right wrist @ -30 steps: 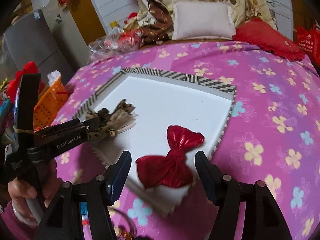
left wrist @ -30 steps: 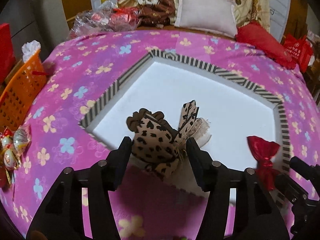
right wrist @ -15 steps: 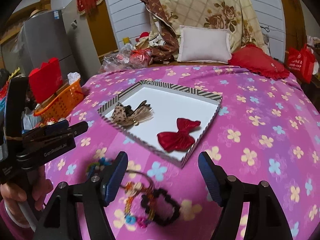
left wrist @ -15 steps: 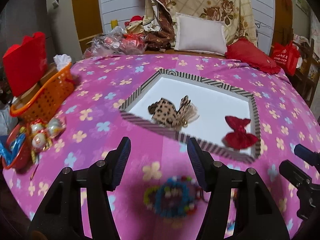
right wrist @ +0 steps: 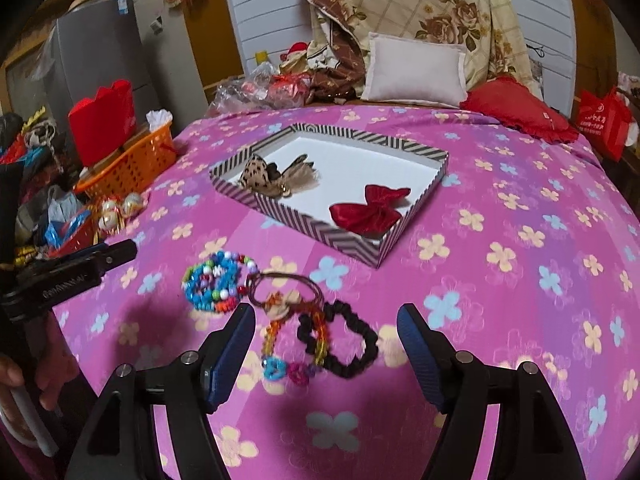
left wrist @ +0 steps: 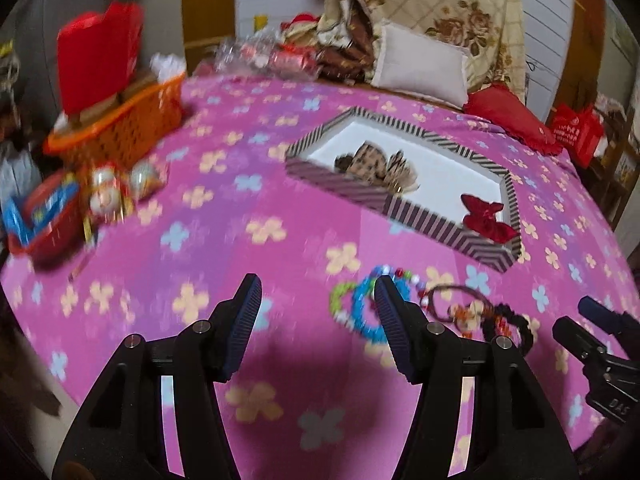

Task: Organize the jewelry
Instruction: 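Move both tools back to the bracelets and hair ties beside the tray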

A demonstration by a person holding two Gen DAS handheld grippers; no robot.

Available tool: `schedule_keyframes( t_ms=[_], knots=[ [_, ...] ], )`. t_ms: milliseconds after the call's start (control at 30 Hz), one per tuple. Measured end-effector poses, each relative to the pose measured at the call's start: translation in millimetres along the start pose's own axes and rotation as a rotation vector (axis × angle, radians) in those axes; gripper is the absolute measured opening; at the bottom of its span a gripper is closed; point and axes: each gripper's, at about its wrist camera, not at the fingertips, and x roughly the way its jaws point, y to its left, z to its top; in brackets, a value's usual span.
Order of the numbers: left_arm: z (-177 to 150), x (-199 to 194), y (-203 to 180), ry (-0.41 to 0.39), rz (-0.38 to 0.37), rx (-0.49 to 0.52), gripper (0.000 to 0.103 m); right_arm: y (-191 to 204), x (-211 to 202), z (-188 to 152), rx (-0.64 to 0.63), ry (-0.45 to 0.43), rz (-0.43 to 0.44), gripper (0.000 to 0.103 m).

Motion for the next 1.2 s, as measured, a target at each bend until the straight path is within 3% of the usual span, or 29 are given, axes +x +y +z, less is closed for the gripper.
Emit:
schedule_keyframes(
  t_ms=[300, 633, 1200],
  knots=[
    [-23, 7, 19, 0.069, -0.020, -0.069, 0.059, 2, 7, -9, -0.017, 0.026, -0.004, 0.071],
    [-15, 21, -5, 0.088, -0.060, -0.029, 0.059, -7, 8, -11, -0.013, 0.019, -0.009, 0.071],
    [-7, 48, -27, 0.138, -0.066, -0.008, 0.059, -15, 21, -13, 0.005, 0.052, 0.003, 0.071]
  ],
)
